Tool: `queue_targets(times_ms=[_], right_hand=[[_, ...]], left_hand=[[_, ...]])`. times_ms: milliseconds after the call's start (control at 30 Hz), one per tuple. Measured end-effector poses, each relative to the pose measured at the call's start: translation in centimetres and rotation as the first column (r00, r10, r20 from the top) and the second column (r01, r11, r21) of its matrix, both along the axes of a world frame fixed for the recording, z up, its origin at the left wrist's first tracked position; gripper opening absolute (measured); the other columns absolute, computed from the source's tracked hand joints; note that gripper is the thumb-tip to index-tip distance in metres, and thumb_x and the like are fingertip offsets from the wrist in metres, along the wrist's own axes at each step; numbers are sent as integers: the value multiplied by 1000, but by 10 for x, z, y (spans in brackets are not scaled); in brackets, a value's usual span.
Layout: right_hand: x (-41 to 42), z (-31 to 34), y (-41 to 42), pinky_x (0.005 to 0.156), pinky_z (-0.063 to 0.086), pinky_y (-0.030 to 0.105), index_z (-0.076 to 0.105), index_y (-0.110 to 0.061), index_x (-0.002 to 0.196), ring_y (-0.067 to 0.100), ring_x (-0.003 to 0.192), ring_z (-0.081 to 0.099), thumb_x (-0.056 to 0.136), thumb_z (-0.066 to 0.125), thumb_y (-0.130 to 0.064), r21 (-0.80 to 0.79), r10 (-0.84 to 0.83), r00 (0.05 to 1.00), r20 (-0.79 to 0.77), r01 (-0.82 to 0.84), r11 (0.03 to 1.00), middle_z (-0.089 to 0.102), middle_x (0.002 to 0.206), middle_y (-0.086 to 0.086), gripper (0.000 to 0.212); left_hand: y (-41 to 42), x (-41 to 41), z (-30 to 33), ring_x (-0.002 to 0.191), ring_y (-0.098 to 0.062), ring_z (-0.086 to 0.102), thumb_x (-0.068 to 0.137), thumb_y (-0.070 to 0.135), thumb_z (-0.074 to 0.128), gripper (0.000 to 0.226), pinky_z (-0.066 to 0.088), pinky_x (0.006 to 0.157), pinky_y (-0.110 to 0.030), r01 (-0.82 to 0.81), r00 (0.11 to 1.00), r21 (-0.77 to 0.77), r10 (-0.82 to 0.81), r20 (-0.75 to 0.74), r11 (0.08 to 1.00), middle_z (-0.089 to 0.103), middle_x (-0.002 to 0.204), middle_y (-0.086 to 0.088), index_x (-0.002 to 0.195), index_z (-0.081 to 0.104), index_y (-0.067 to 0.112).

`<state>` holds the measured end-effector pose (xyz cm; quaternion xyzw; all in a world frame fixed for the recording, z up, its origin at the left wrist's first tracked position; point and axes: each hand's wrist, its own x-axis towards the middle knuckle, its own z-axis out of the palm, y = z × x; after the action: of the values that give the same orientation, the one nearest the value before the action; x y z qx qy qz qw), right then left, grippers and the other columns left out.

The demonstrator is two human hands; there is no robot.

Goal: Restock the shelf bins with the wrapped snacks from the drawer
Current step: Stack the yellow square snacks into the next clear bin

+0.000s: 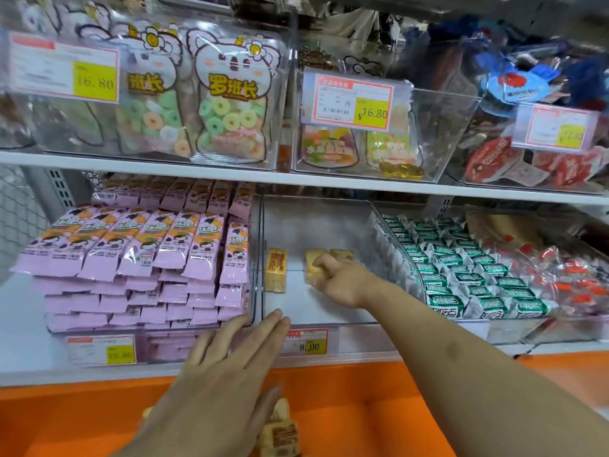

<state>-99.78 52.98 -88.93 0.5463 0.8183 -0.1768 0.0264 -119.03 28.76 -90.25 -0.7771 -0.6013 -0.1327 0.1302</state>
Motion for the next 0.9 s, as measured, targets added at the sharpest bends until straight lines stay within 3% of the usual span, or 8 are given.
queue_targets(times_ms=[133, 267, 533, 767, 900], right_hand=[[6, 0, 8, 126, 17, 54, 27, -37, 156, 42, 157, 8, 99, 48, -56, 8, -32, 999, 38, 32, 999, 14, 172, 6, 64], [11, -1, 15, 126, 19, 54, 27, -37, 155, 41, 156, 10, 98, 54, -52, 23, -23, 999, 28, 22, 1000, 18, 171, 4, 65], [15, -3, 6, 127, 13, 49, 30, -38, 157, 35, 157, 6, 97, 54, -58, 107, 17, 997, 73, -25, 994, 9, 172, 7, 68], [19, 0, 3, 127, 13, 54, 17, -44, 163, 39, 159, 5, 99, 42, -58, 47, 12, 991, 131, -18, 999, 0, 176, 3, 70], [14, 7, -2, 128, 13, 55, 16, -40, 164, 41, 159, 3, 101, 45, -55, 16, -10, 987, 160, 7, 1000, -2, 176, 4, 71]], left_hand=[[1, 0, -3, 127, -22, 60, 89, 65, 44, 76, 59, 85, -47, -1, 1000, 7, 1, -10, 1000, 48, 157, 14, 154, 49, 25], [2, 0, -6, 127, -24, 62, 89, 66, 43, 77, 59, 85, -47, -3, 1000, 7, 3, -25, 1000, 48, 158, 12, 154, 49, 25], [-1, 1, 1, 128, -23, 62, 89, 66, 41, 75, 60, 86, -47, -22, 1000, -5, 22, -23, 1000, 49, 157, 13, 153, 50, 27], [-11, 0, 8, 128, -25, 62, 91, 66, 41, 74, 60, 90, -51, -39, 999, -70, 36, -37, 997, 51, 156, 11, 153, 50, 27], [-15, 1, 14, 129, -24, 61, 91, 67, 42, 74, 59, 91, -50, -45, 998, -129, 40, -42, 991, 50, 157, 11, 153, 51, 27]])
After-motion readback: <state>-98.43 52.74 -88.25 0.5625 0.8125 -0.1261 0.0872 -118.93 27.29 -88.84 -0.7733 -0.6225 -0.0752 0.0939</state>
